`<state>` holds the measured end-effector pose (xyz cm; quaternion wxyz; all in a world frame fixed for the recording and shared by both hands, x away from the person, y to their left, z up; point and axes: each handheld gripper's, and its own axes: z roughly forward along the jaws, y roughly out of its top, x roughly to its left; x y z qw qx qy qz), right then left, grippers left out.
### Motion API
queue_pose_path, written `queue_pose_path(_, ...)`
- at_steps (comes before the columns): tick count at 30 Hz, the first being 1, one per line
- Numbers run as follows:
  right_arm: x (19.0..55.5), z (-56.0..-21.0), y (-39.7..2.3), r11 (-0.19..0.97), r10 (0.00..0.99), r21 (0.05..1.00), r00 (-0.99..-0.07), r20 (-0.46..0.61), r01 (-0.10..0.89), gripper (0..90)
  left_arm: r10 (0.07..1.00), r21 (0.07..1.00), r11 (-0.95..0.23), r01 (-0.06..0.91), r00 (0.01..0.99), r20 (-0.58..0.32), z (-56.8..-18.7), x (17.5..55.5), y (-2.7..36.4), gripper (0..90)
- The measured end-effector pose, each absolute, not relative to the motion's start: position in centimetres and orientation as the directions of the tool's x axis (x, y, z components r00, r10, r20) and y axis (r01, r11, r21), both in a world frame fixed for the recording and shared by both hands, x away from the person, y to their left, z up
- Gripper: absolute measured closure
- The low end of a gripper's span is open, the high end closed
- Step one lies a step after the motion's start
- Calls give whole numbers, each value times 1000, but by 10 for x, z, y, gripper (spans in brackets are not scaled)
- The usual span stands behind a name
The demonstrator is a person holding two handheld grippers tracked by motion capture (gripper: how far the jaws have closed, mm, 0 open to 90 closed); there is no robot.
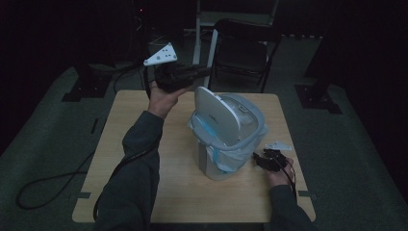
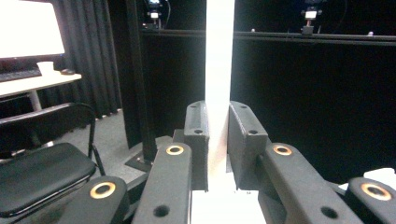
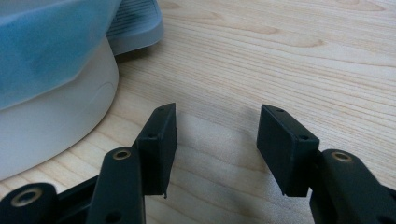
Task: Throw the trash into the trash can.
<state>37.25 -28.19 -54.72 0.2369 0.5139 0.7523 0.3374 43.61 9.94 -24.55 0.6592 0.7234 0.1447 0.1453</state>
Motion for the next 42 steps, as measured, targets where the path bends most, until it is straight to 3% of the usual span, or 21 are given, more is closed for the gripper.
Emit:
queue_pose_path(28, 372, -547, -281, 260, 931, 749, -363, -28, 609, 466, 282, 997, -67, 23, 959, -3, -244, 429, 77, 795)
queue_pose_path(33, 372, -547, -281, 259, 931, 749, -364, -27, 610, 465, 254, 996, -88, 26, 967, -3, -246, 429, 75, 719)
queue_pose_path(42, 372, -547, -281, 258, 931, 749, -364, -25, 610, 465, 263, 996, -87, 17, 965, 6, -245, 427, 78, 696)
